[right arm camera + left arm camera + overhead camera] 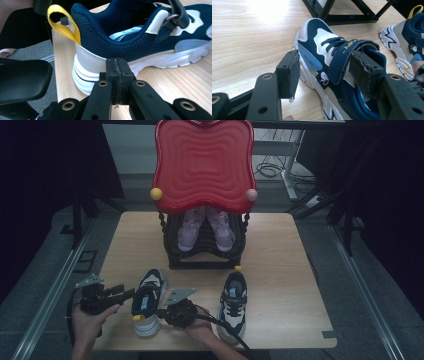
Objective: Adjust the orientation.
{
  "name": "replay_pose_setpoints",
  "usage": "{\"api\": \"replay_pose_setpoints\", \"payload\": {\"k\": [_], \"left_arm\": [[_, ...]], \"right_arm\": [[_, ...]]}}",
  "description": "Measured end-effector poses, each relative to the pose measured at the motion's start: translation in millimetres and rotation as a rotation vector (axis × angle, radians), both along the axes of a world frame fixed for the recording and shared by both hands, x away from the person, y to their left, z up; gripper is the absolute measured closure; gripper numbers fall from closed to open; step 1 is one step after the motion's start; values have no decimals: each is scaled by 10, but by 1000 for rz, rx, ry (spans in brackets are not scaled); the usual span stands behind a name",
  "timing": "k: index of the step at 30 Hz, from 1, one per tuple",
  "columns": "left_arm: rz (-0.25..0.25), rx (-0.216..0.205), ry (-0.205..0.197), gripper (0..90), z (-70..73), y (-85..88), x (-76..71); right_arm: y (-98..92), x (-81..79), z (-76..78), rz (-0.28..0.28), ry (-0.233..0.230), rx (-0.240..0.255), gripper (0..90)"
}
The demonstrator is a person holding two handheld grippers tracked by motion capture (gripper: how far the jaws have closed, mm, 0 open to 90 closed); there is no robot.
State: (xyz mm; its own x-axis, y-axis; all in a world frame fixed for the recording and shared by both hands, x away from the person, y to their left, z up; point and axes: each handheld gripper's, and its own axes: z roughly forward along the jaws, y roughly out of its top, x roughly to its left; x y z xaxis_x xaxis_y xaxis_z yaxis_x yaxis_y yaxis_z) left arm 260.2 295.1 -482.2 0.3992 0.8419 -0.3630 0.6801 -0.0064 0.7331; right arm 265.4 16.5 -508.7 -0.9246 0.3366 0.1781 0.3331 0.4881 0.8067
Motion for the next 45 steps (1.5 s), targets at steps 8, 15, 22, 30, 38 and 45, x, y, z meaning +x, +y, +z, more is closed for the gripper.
{"api": "replay_pose_setpoints", "payload": {"k": [8,15,22,30,38,45], "left_arm": [[20,-6,-2,421,5,75,-16],[39,-14,-5,423,-1,125,-22],[52,-22,-9,425,7,166,-34],[52,-17,-9,420,12,179,-41],[50,-15,-21,420,41,158,-54],[53,-10,-28,420,58,149,-68]], "right_arm": [[132,-19,-22,25,-10,14,897],[211,-15,-28,39,-13,17,896],[293,-11,-53,39,-9,38,897],[267,-32,-31,37,-17,36,896],[2,-66,154,10,-46,51,896],[-402,-51,409,-26,-95,73,894]]}}
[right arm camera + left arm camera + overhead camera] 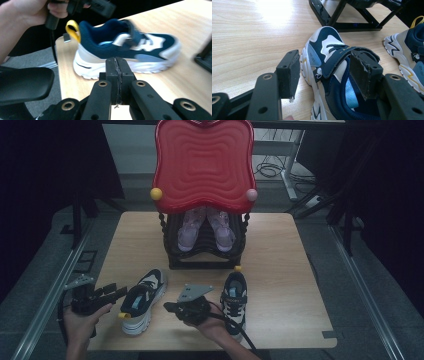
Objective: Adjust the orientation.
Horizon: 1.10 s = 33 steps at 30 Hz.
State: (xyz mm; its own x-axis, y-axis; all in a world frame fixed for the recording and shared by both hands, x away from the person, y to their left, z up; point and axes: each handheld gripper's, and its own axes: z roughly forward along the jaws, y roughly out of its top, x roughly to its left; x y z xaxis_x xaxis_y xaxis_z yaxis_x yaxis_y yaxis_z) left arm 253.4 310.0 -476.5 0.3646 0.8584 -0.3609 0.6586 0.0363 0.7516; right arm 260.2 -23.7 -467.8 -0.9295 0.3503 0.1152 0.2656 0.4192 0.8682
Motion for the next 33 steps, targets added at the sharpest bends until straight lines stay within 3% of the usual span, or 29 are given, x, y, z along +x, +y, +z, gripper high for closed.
{"api": "replay_pose_setpoints", "payload": {"k": [7,10,14,25,33], "left_arm": [[2,1,1,419,0,-21,-8],[-22,-54,-14,418,25,-24,-21],[-19,-30,-20,416,55,-44,-33],[-16,-38,-21,416,53,-33,-38],[-19,-43,-23,416,55,-33,-47]], "right_arm": [[-437,86,134,-67,-18,4,891],[-642,121,165,-104,-11,10,890],[-860,131,194,-146,-12,14,885],[-1205,30,105,-205,-13,-24,883],[-1320,-3,63,-223,-4,-29,883]]}}
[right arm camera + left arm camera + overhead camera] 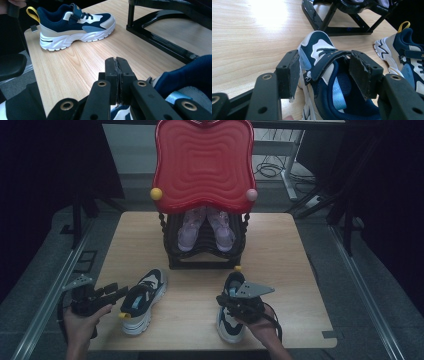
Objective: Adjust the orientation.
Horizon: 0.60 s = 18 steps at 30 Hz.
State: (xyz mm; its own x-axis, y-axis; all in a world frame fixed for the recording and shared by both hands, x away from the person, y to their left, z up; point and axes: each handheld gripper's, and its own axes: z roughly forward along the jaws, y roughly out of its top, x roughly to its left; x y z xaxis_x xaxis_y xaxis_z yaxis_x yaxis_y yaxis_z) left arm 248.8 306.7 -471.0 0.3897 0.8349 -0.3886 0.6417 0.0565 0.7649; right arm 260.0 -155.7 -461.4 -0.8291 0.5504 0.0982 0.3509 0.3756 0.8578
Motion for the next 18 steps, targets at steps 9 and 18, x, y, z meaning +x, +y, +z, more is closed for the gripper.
{"api": "replay_pose_setpoints", "payload": {"k": [9,18], "left_arm": [[-2,-4,-6,416,23,5,-36],[-15,-5,-1,415,12,-23,-18]], "right_arm": [[-128,-33,-14,-25,4,-8,884],[-161,-96,-34,-34,8,-18,883]]}}
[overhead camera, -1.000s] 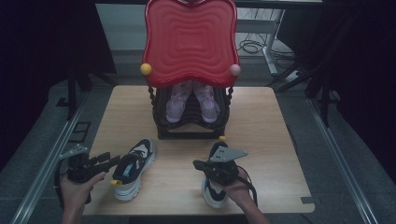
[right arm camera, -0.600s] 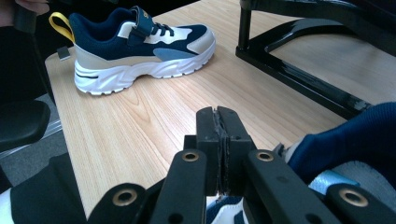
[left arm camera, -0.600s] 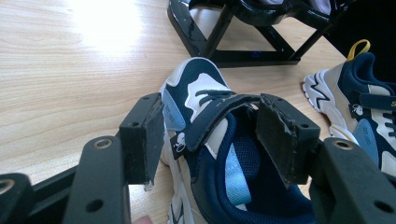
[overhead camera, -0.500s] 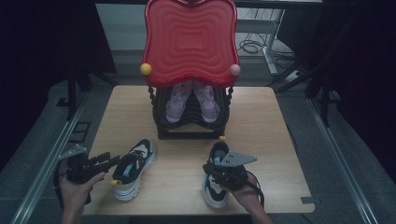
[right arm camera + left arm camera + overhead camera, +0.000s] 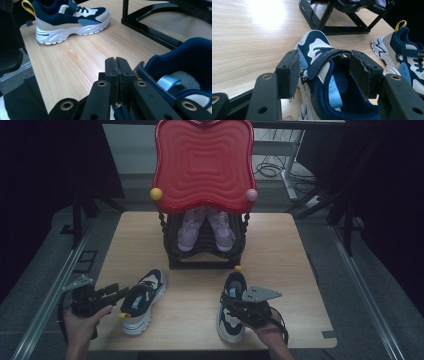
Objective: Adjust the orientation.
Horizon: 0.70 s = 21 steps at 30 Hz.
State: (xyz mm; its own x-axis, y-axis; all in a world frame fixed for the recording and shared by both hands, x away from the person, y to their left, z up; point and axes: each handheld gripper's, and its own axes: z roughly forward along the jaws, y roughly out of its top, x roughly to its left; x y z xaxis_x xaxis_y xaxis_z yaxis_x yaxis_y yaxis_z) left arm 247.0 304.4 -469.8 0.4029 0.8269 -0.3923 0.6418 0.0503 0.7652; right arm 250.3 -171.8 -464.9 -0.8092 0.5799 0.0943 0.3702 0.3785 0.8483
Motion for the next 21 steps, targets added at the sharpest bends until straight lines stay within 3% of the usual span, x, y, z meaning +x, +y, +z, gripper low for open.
{"api": "replay_pose_setpoints", "payload": {"k": [11,21], "left_arm": [[-9,0,11,414,-26,-24,16],[-16,6,11,411,-27,-30,15]], "right_arm": [[281,-17,-201,35,44,-87,885],[387,-93,-300,82,78,-130,895]]}}
